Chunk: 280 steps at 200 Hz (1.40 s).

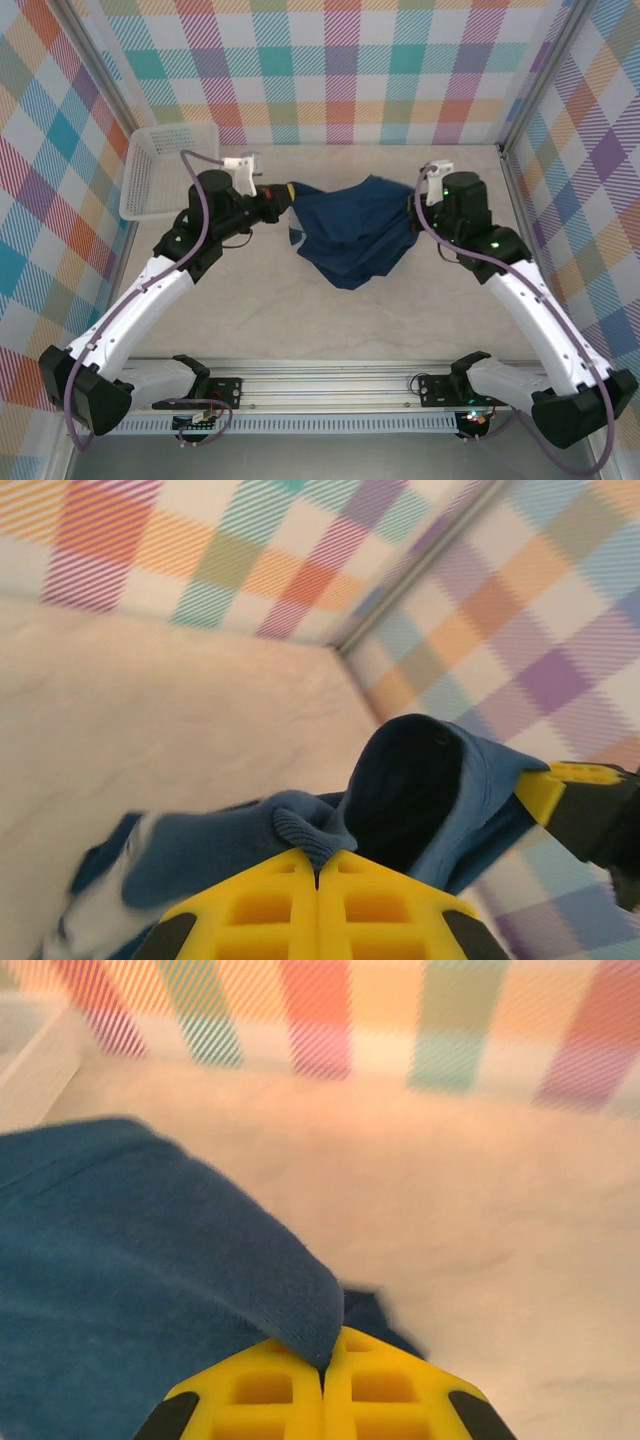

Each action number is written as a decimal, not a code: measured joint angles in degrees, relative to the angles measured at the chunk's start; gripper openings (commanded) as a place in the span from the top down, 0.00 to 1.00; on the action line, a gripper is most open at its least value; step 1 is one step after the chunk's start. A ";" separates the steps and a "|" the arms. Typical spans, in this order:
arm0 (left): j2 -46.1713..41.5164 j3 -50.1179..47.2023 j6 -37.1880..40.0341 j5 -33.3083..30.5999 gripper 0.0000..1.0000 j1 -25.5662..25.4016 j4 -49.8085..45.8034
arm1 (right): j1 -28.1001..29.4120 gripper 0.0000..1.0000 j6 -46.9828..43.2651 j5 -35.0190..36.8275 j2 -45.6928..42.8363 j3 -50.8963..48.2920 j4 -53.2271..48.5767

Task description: Fold the inside-out t-shirt

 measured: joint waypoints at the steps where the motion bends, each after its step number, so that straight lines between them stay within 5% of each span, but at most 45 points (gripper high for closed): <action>1: 0.09 0.33 -0.11 0.15 1.00 -0.04 0.00 | 0.00 1.00 -0.15 0.26 -0.07 0.24 -0.04; 44: 6.47 15.45 -0.42 4.55 1.00 -4.83 1.18 | -0.48 1.00 -12.94 9.51 1.62 19.21 0.94; 88: 4.85 16.02 0.46 -0.04 1.00 -4.70 -0.26 | -0.48 0.94 -18.97 6.08 8.94 29.81 4.22; 129: -1.68 -1.66 -0.02 -11.87 1.00 1.57 -2.73 | -0.46 0.59 -14.47 -4.92 25.81 29.42 2.86; 158: -2.97 -16.26 -1.07 -15.85 1.00 4.37 -5.11 | -0.48 0.45 -7.50 -9.11 34.16 14.82 0.72; 192: -5.01 -25.49 -1.36 -17.88 1.00 5.03 -6.99 | -0.48 0.38 0.02 -7.78 27.28 -4.63 -6.19; 199: -5.84 -26.29 -1.36 -18.14 1.00 5.16 -6.99 | -0.48 0.31 1.66 -6.93 25.05 -6.51 -7.02; 232: -8.02 -27.32 -1.38 -18.34 1.00 5.35 -6.32 | -0.66 0.26 7.63 -4.07 22.60 -8.94 -6.78; 280: -8.22 -27.43 -1.33 -18.16 1.00 5.35 -6.32 | -0.79 0.33 11.52 -3.02 36.09 -4.68 -3.91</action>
